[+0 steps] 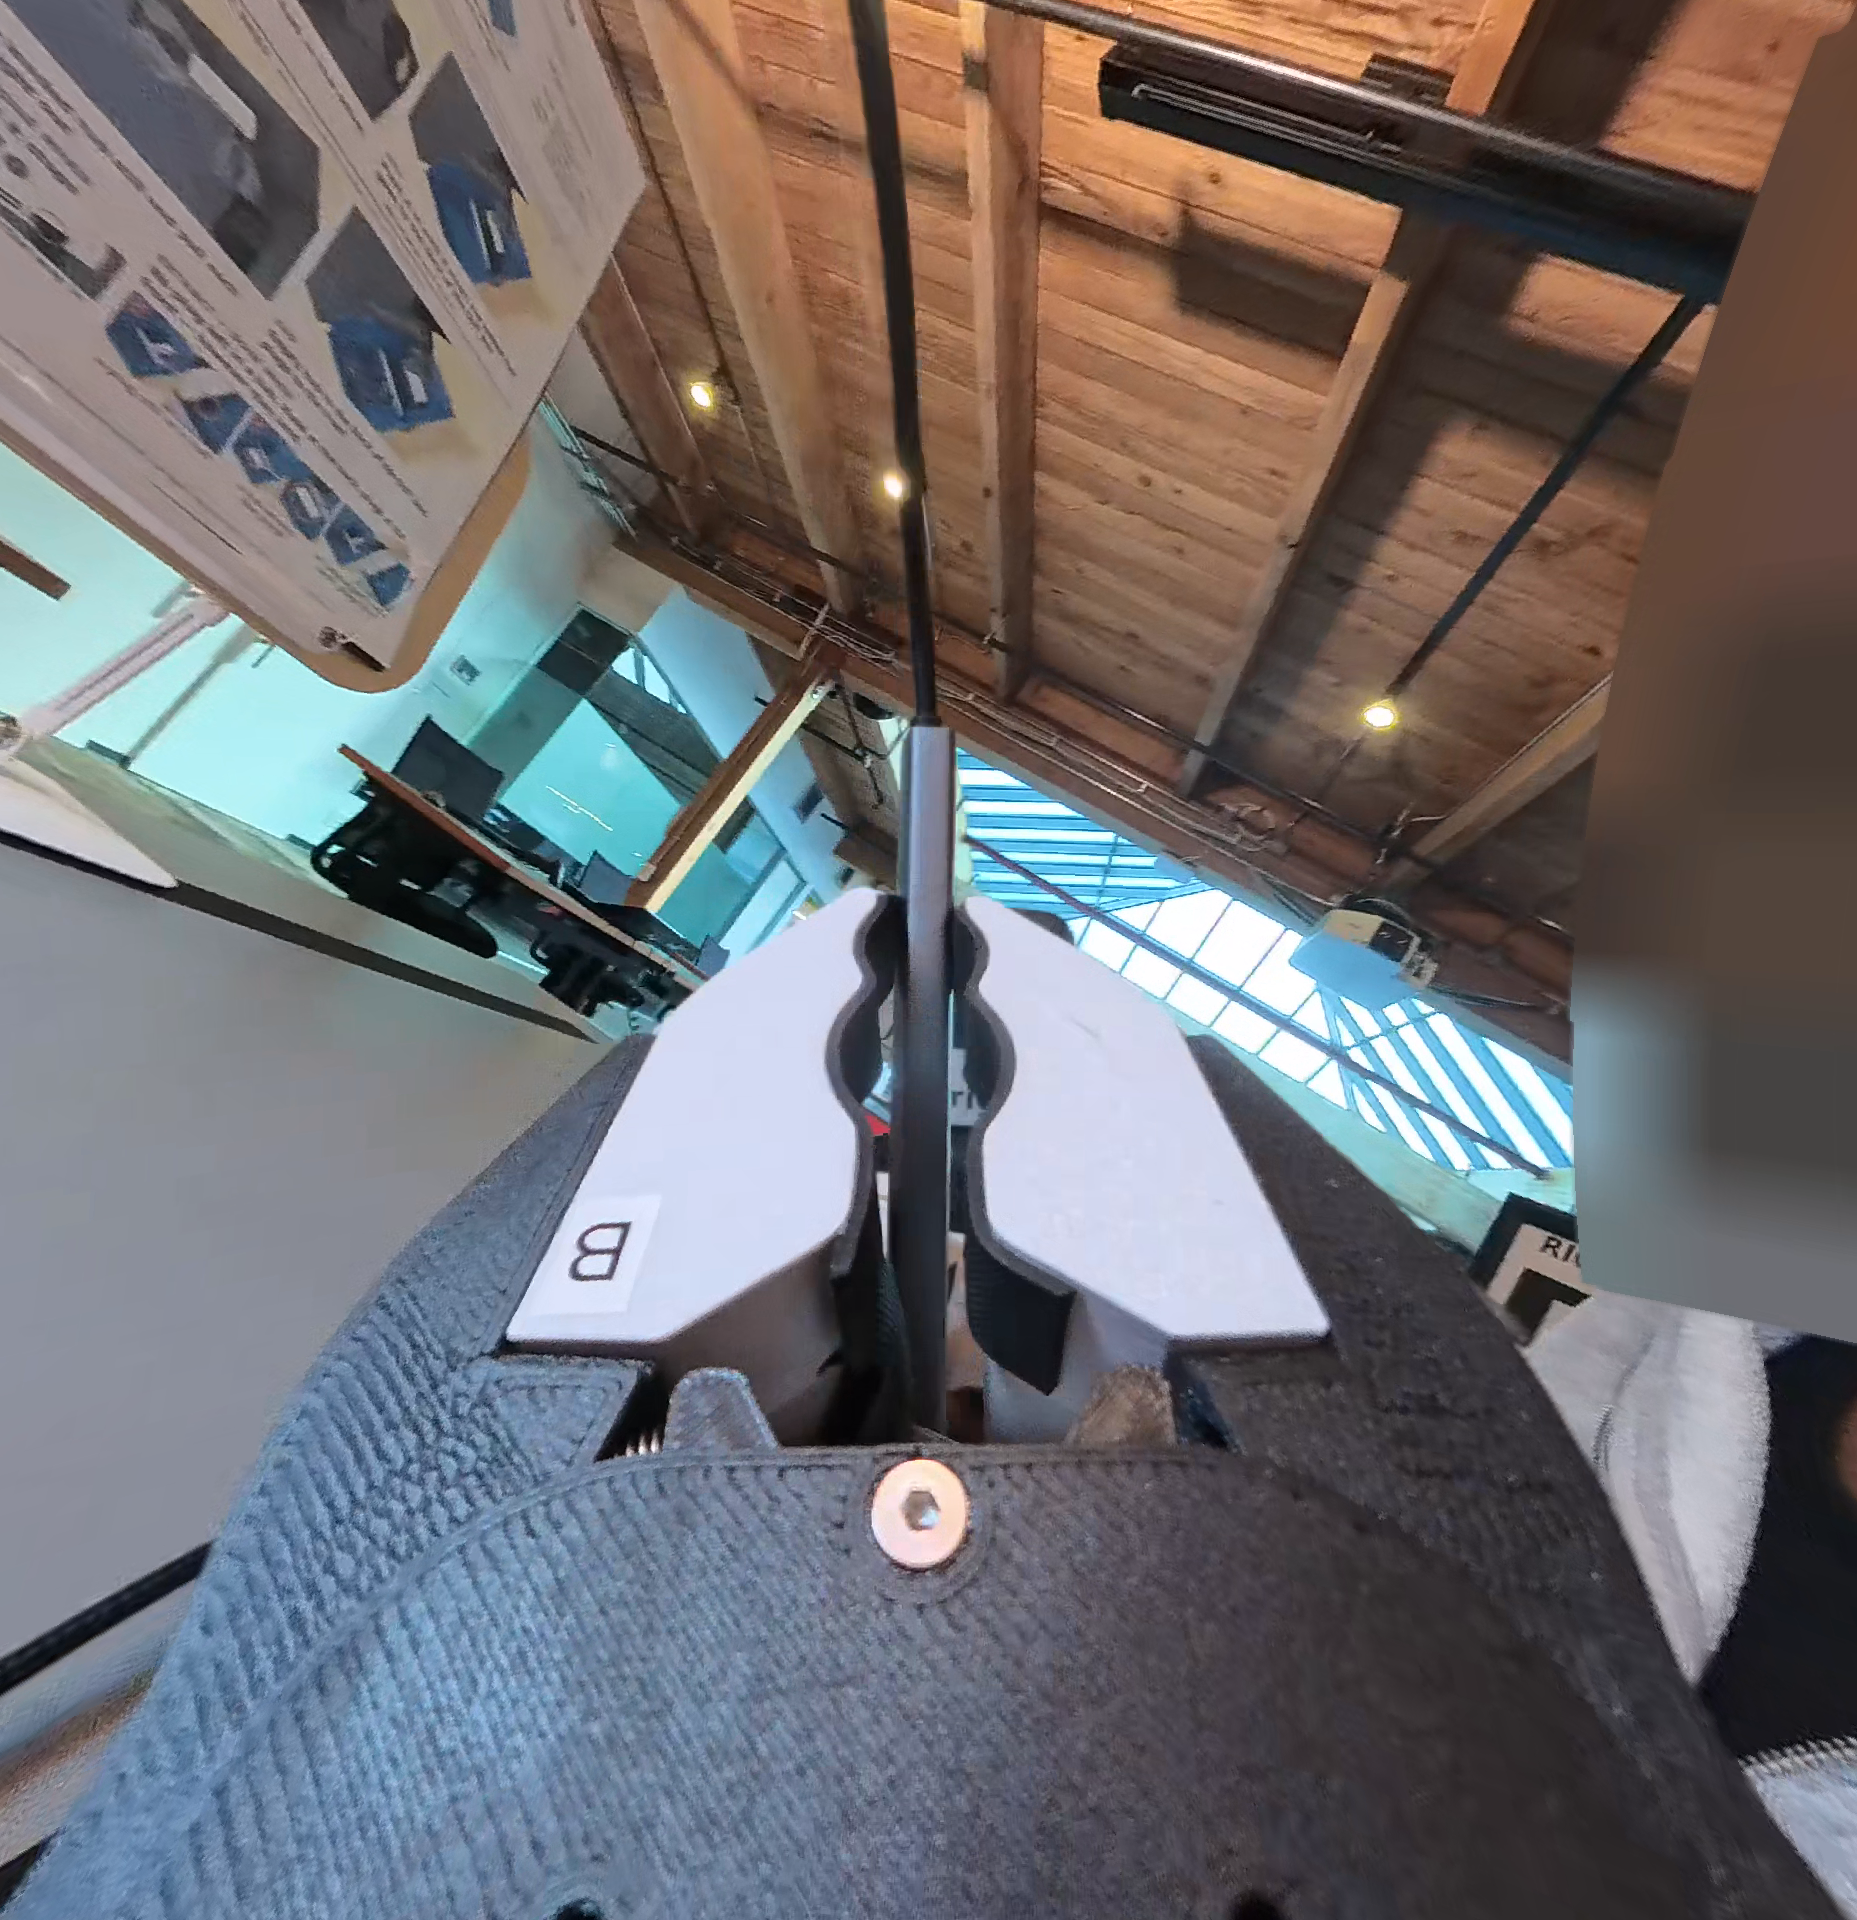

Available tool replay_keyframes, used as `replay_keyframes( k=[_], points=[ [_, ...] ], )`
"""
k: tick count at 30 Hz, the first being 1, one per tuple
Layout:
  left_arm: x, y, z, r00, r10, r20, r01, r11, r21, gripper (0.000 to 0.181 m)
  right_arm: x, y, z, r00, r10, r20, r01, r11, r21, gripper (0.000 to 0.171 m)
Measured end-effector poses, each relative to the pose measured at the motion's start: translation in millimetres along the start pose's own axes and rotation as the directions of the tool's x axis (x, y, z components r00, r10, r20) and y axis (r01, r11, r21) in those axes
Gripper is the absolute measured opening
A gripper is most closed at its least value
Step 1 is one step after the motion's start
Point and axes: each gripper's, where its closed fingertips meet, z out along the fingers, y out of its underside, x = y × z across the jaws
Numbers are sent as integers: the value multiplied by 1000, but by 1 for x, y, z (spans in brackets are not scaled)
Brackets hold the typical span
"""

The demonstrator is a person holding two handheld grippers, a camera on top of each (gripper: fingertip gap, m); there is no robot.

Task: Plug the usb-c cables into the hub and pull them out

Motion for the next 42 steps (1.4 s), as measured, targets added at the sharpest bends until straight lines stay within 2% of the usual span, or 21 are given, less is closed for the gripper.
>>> replay_keyframes(
  k=[6, 8, 10, 14, 18, 26, 35, 41, 42],
  points=[
    [1, 4, 3, 1000, -20, -13, 20, 1000, -15, 11, -4, -1, -5, 997, 38, 69, -41, 999, 33, 8],
    [4, 4, 2, 999, -23, -31, 22, 999, -31, 14, -4, -14, -15, 994, 65, 89, -75, 990, 117, 8],
    [4, 11, 2, 1000, -12, -27, 9, 995, -96, 27, 2, -29, -30, 987, 116, 107, -136, 968, 210, 7],
    [3, 40, 6, 999, 48, -8, -48, 955, -293, 29, 13, -36, -47, 988, 136, 66, -150, 947, 284, 8],
    [3, 59, 9, 992, 124, -4, -115, 909, -402, 14, 7, -37, -48, 986, 131, 99, -155, 943, 293, 8],
    [7, 55, 8, 993, 117, -30, -120, 916, -382, 10, -2, -39, -45, 983, 116, 144, -155, 940, 305, 12],
    [10, 59, 7, 995, 83, -54, -98, 904, -416, 10, -4, -33, -43, 993, 46, 110, -72, 966, 249, 7],
    [5, 66, 6, 995, 97, -26, -98, 880, -464, 9, 2, -27, -50, 996, 61, 67, -74, 974, 215, 8],
    [1, 50, 4, 995, 96, 1, -88, 919, -383, 10, 9, -33, -61, 997, 78, 29, -83, 960, 266, 8]
  ],
)
